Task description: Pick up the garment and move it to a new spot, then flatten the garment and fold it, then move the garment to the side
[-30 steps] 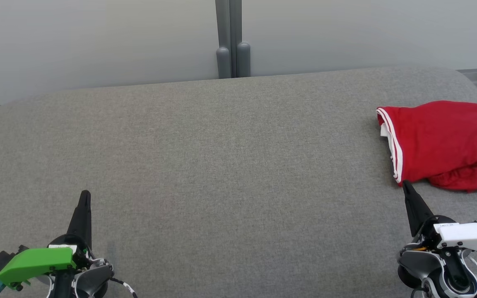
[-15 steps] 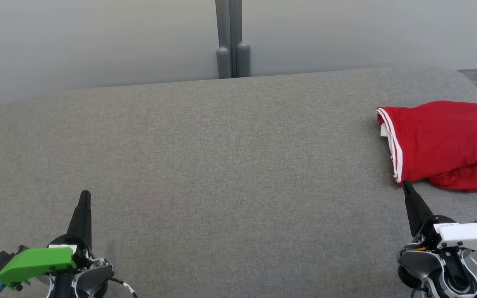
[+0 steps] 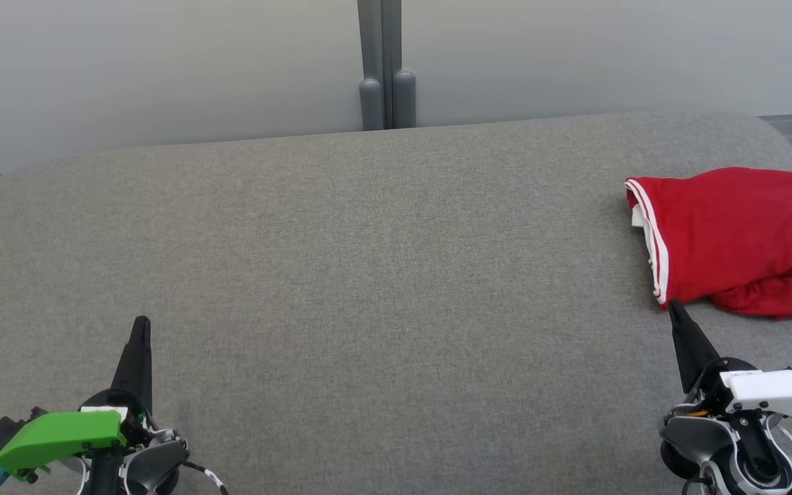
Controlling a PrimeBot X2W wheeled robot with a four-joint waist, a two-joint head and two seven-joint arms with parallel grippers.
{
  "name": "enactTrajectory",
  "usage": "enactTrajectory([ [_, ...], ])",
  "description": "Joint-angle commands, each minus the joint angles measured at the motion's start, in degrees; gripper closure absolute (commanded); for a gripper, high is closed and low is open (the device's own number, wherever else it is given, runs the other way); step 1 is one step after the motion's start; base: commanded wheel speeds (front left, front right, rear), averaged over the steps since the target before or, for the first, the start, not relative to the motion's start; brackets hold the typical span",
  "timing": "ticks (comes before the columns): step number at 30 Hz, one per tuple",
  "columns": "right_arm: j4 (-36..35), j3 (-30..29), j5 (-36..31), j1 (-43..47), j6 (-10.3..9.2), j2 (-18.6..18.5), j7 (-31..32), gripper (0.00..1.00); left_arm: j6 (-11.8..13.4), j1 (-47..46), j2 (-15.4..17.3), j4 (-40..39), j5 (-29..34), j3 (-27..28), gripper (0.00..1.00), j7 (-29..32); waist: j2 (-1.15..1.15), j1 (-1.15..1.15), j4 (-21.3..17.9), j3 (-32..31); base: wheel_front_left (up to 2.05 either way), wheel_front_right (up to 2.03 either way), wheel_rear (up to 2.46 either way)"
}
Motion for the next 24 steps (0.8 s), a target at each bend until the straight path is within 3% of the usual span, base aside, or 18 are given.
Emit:
enactTrajectory([
  [1, 0.10, 0.04, 0.40, -0.35, 0.02, -0.25, 0.33, 1.00, -0.20, -0.78, 0.38, -0.10, -0.07, 0.20, 1.00, 0.10, 0.00, 0.00, 0.00, 0.00, 0.00, 0.00, 0.00],
  [24, 0.10, 0.04, 0.41, -0.35, 0.02, -0.25, 0.32, 1.00, -0.20, -0.77, 0.38, -0.10, -0.08, 0.19, 1.00, 0.10, 0.00, 0.00, 0.00, 0.00, 0.00, 0.00, 0.00],
])
